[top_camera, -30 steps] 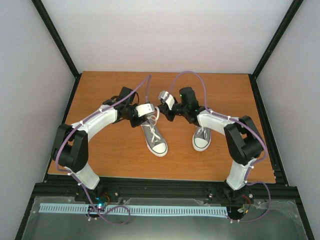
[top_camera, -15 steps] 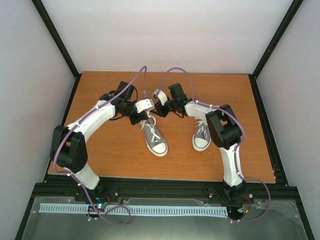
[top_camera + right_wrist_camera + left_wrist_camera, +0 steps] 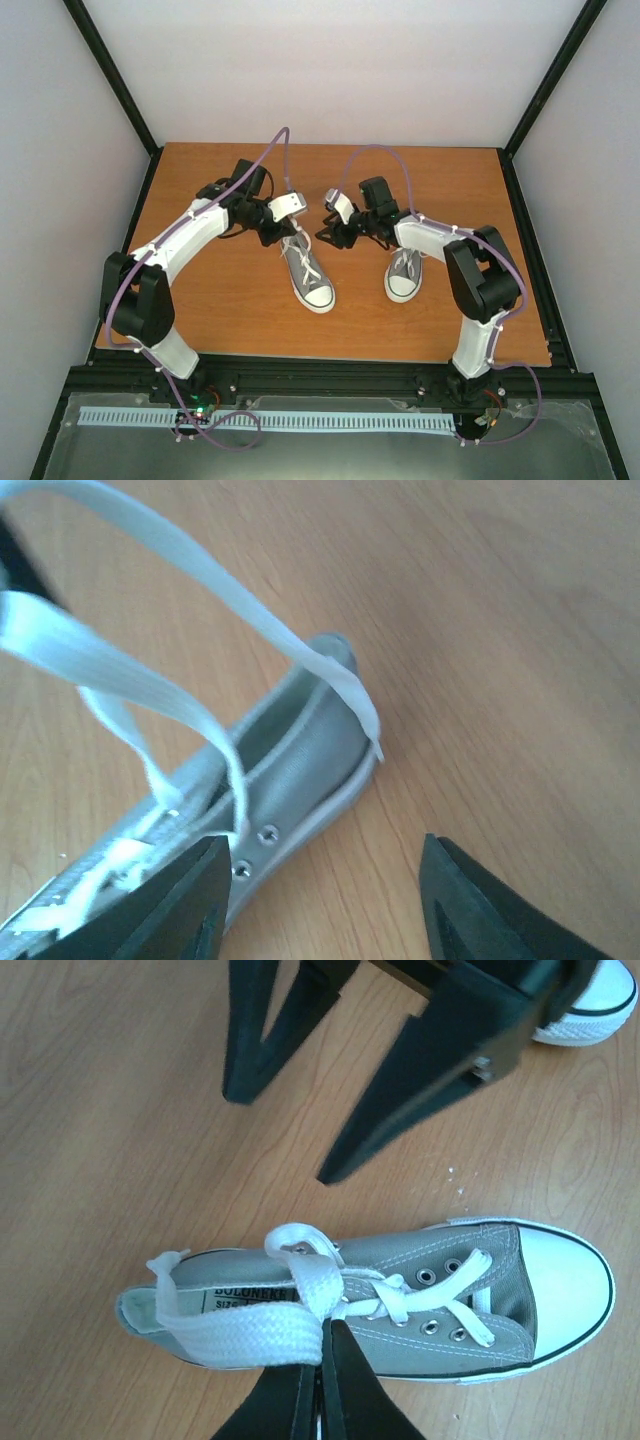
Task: Tie the shoes
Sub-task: Cross the shoelace with the shoelace.
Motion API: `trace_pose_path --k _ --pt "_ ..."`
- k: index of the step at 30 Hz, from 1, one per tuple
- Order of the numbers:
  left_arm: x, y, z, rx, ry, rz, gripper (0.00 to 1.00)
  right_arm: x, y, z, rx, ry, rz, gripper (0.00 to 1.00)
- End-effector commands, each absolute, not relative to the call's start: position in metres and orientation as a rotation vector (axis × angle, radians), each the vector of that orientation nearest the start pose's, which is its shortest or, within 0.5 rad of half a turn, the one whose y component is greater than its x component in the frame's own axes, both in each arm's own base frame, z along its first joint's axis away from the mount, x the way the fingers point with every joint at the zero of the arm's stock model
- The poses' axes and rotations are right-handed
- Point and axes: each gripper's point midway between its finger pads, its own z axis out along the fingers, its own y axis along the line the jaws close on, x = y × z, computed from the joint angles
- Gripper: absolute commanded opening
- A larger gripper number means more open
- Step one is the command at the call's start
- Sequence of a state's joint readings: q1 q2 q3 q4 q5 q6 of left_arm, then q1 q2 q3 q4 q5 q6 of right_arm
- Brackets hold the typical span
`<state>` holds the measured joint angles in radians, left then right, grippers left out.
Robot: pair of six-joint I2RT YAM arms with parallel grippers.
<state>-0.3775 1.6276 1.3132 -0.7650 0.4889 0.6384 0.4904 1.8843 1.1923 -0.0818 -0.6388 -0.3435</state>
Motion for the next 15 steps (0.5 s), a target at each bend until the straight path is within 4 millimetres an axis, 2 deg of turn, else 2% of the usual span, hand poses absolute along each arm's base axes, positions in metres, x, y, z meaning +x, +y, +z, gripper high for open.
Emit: trace_pose_path --k 1,3,5,9,15 --pt "0.346 -0.221 0.188 1.331 2.100 -0.535 0.01 0.360 0.342 0.145 -1.253 1.681 0.897 0.48" --pt "0.347 -0.221 0.189 1.325 2.101 -0.526 0.01 0.354 0.349 0.157 -1.226 1.600 0.913 0.35" --pt "0.350 -0.220 0.188 1.317 2.108 -0.510 0.01 0.345 0.353 0.165 -1.206 1.533 0.938 0.30" --pt "0.352 -0.219 0.186 1.316 2.114 -0.499 0.01 0.331 0.361 0.162 -1.212 1.519 0.979 0.27" --pt "0.354 -0.219 0.186 1.304 2.119 -0.495 0.01 0.323 0.357 0.175 -1.134 1.459 0.982 0.23"
